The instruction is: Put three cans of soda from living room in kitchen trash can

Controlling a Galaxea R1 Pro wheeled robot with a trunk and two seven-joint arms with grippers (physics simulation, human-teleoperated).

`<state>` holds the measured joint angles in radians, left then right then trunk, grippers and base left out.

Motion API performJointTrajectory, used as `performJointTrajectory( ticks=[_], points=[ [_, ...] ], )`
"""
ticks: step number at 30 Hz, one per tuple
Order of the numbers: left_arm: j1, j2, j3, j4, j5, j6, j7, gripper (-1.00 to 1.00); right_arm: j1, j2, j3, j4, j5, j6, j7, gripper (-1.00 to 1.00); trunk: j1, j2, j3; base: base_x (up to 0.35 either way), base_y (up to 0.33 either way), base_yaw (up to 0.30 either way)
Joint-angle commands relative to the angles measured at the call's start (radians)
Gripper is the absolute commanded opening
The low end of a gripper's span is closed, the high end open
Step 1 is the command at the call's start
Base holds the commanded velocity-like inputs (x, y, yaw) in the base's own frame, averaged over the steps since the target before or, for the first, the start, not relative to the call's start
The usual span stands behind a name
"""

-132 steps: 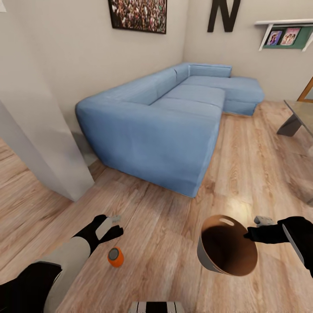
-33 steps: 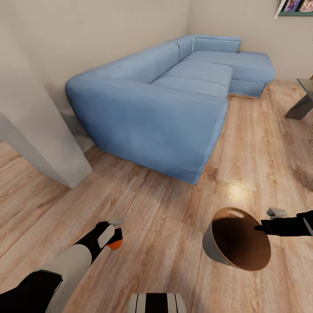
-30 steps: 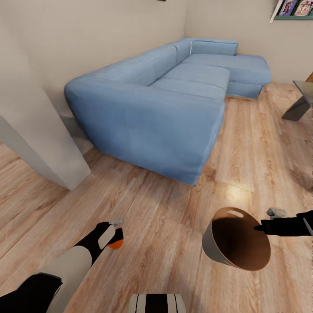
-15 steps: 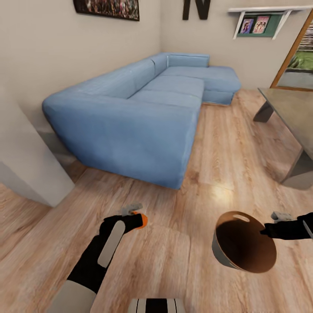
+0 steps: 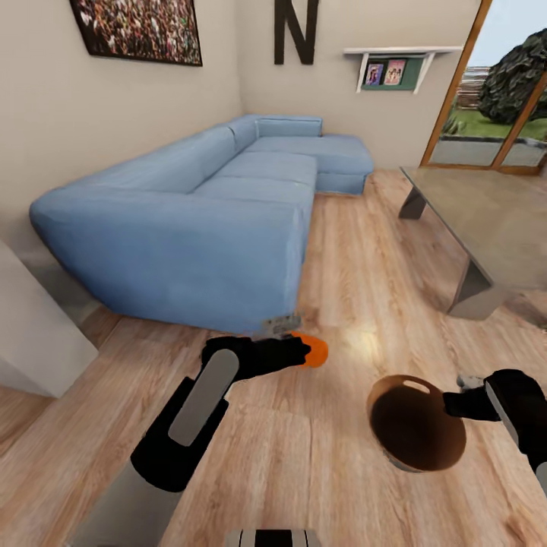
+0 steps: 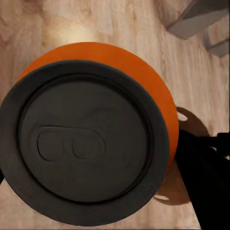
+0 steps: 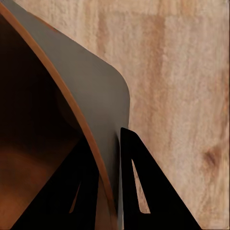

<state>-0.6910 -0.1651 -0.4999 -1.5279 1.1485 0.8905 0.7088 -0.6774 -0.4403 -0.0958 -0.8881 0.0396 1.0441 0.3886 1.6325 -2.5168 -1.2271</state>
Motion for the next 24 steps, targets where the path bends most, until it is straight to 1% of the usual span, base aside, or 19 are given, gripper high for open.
performJointTrajectory(
  ticks=[1, 2, 3, 5, 6, 8, 9, 10, 11, 12, 13, 15, 16, 18, 21, 23, 24],
  points=[
    [-0.011, 0.000, -0.012, -0.009, 0.044, 0.000, 0.016, -1.00, -0.009, 0.022, -0.001, 0.006, -0.025, 0.003, -0.038, -1.00, -0.001, 0.000, 0.004, 0.000, 0.000, -0.101],
    [-0.020, 0.000, -0.025, -0.014, 0.079, -0.001, 0.031, -1.00, -0.021, 0.039, -0.002, 0.013, -0.026, 0.003, -0.065, -1.00, -0.001, 0.000, 0.008, 0.000, 0.000, -0.065],
    [-0.024, 0.000, -0.031, -0.016, 0.092, -0.001, 0.037, -1.00, -0.025, 0.047, -0.002, 0.017, -0.027, 0.003, -0.075, -1.00, -0.001, 0.001, 0.012, 0.000, 0.000, -0.041],
    [-0.034, -0.001, -0.051, -0.021, 0.129, -0.002, 0.056, -1.00, -0.037, 0.076, -0.001, 0.031, -0.027, 0.003, -0.099, -1.00, -0.002, 0.001, 0.020, 0.000, 0.000, -0.027],
    [-0.037, -0.001, -0.054, -0.021, 0.139, -0.002, 0.059, -1.00, -0.039, 0.082, -0.001, 0.033, -0.027, 0.003, -0.102, -1.00, -0.003, 0.001, 0.023, 0.000, 0.000, -0.017],
    [-0.053, -0.001, -0.063, -0.017, 0.195, -0.001, 0.070, -1.00, -0.043, 0.107, -0.001, 0.040, -0.027, 0.003, -0.111, -1.00, -0.004, 0.002, 0.031, 0.000, 0.000, -0.009],
    [-0.064, -0.001, -0.068, -0.011, 0.226, 0.000, 0.080, -1.00, -0.043, 0.121, -0.001, 0.041, -0.027, 0.003, -0.113, -1.00, -0.004, 0.002, 0.035, 0.000, 0.000, -0.004],
    [-0.093, -0.002, -0.111, 0.021, 0.297, 0.001, 0.111, -1.00, -0.044, 0.143, 0.000, 0.043, -0.027, -0.003, -0.115, -1.00, -0.005, 0.002, 0.039, 0.000, 0.000, -0.002],
    [-0.111, -0.002, -0.137, 0.052, 0.337, 0.000, 0.125, -1.00, -0.045, 0.149, 0.000, 0.044, -0.026, -0.007, -0.116, -1.00, -0.005, 0.003, 0.043, 0.000, 0.000, -0.001],
    [-0.137, -0.003, -0.165, 0.104, 0.388, -0.003, 0.137, -1.00, -0.045, 0.155, 0.001, 0.044, -0.026, -0.010, -0.117, -1.00, -0.005, 0.003, 0.047, 0.000, 0.000, 0.000],
    [-0.149, -0.004, -0.178, 0.130, 0.411, -0.004, 0.142, -1.00, -0.045, 0.158, 0.001, 0.044, -0.025, -0.011, -0.117, -1.00, -0.006, 0.003, 0.051, 0.000, 0.000, 0.000],
    [-0.161, -0.005, -0.195, 0.171, 0.435, -0.005, 0.146, -1.00, -0.044, 0.168, 0.002, 0.044, -0.023, -0.012, -0.117, -1.00, -0.007, 0.003, 0.058, 0.000, 0.000, 0.000],
    [-0.165, -0.006, -0.200, 0.205, 0.443, -0.005, 0.144, -1.00, -0.044, 0.183, 0.003, 0.044, -0.021, -0.014, -0.117, -1.00, -0.007, 0.004, 0.062, 0.000, 0.000, 0.000],
    [-0.169, -0.008, -0.204, 0.262, 0.448, -0.004, 0.133, -1.00, -0.043, 0.196, 0.004, 0.044, -0.019, -0.014, -0.117, -1.00, -0.008, 0.004, 0.070, 0.000, 0.000, 0.000],
    [-0.174, -0.009, -0.206, 0.327, 0.450, -0.003, 0.099, -1.00, -0.040, 0.203, 0.006, 0.043, -0.018, -0.014, -0.117, -1.00, -0.010, 0.005, 0.081, 0.000, 0.000, 0.000],
    [-0.176, -0.009, -0.207, 0.355, 0.450, -0.003, 0.081, -1.00, -0.038, 0.204, 0.007, 0.042, -0.019, -0.014, -0.117, -1.00, -0.010, 0.005, 0.089, 0.000, 0.000, 0.000],
    [-0.177, -0.009, -0.207, 0.370, 0.448, -0.005, 0.074, -1.00, -0.036, 0.205, 0.008, 0.041, -0.021, -0.014, -0.117, -1.00, -0.010, 0.005, 0.089, 0.000, 0.000, 0.000]
  ],
)
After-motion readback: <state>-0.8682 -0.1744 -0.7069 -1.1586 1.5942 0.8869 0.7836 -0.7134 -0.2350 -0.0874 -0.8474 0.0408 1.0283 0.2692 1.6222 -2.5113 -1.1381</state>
